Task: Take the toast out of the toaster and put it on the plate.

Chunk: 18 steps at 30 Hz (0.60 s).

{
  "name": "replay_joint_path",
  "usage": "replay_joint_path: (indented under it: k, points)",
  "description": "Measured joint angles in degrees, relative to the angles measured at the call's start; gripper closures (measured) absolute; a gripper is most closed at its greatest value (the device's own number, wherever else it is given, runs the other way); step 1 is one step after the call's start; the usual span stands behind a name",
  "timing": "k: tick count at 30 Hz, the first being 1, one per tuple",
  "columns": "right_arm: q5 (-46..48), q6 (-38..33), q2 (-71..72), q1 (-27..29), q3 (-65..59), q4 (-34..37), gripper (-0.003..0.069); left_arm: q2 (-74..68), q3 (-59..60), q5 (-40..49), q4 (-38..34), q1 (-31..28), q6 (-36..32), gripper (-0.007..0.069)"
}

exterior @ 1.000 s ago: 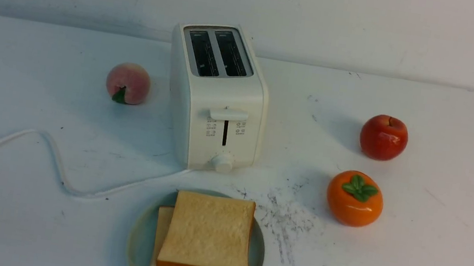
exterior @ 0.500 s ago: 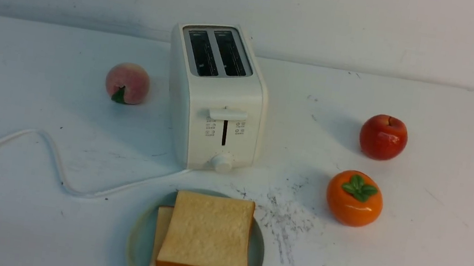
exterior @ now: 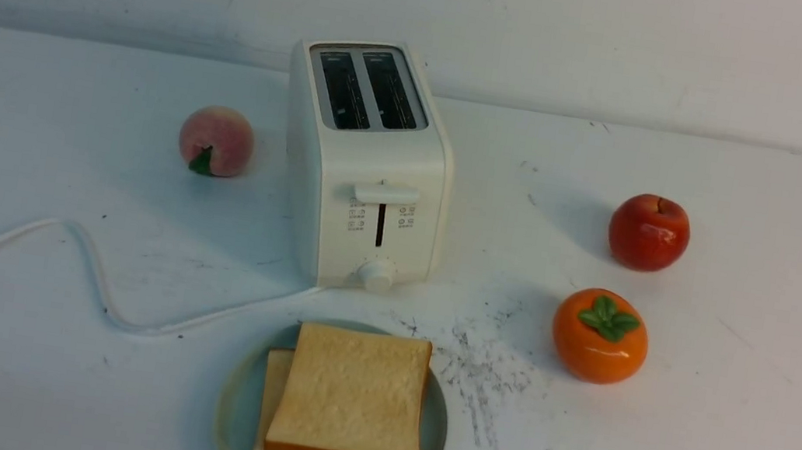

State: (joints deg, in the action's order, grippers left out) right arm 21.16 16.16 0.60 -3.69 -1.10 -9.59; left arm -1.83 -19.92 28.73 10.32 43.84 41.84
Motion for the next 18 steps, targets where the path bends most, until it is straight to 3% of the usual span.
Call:
replay_joint_path:
  k: [3,5,7,10,16,18]
  points:
    - [0.0,0.0,0.0,0.0,0.0,0.0,0.0503,0.0,0.0,-0.61,-3.88,-0.09,-13.41,0.0617]
    - [0.0,0.0,0.0,0.0,0.0,0.0,0.0502,0.0,0.0,-0.62,-5.69,-0.55,-18.75,0.0617]
    - [0.0,0.0,0.0,0.0,0.0,0.0,0.0501,0.0,0.22,-1.38,-10.99,-3.81,-27.32,0.0613]
    - [0.0,0.0,0.0,0.0,0.0,0.0,0.0499,0.0,1.75,-4.35,-15.34,-9.88,-30.98,0.0608]
    - [0.0,0.0,0.0,0.0,0.0,0.0,0.0493,0.0,10.39,-13.21,-19.59,-27.81,-31.89,0.0607]
    - [0.0,0.0,0.0,0.0,0.0,0.0,0.0491,0.0,12.65,-14.02,-20.04,-31.39,-31.89,0.0607]
